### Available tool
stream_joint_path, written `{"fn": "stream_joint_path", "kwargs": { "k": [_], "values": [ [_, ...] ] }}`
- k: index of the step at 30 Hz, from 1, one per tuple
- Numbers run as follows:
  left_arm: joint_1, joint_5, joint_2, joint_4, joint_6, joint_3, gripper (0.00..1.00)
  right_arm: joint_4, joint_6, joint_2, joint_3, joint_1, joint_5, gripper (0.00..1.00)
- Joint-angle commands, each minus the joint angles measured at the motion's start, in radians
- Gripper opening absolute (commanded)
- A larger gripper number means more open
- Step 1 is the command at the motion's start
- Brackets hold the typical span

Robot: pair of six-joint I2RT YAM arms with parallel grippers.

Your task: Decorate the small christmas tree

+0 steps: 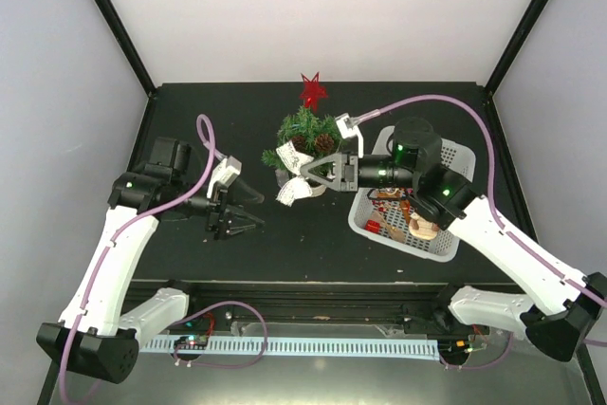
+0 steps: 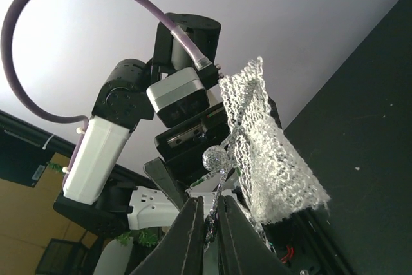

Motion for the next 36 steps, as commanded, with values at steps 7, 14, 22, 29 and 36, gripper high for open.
{"fn": "stream_joint_path", "kwargs": {
  "k": [7, 14, 22, 29, 36],
  "values": [
    [0.006, 0.056, -0.03, 0.03, -0.016, 0.0, 0.96, 0.119, 0.047, 0.062, -0.016, 0.115, 0.076, 0.1],
    [0.014, 0.069, -0.049, 0.024, -0.008, -0.008, 0.95, 0.14, 0.056, 0.106, -0.02, 0.169, 0.101, 0.1],
    [0.013, 0.067, -0.061, 0.028, 0.0, -0.02, 0.85, 0.156, 0.072, 0.179, 0.034, 0.23, 0.1, 0.1],
    [0.013, 0.055, -0.076, 0.026, 0.015, -0.028, 0.25, 0.162, 0.072, 0.205, 0.055, 0.259, 0.097, 0.1],
    [0.014, 0.006, -0.094, 0.069, -0.017, -0.049, 0.02, 0.138, 0.057, 0.17, 0.078, 0.259, 0.093, 0.1]
  ]
}}
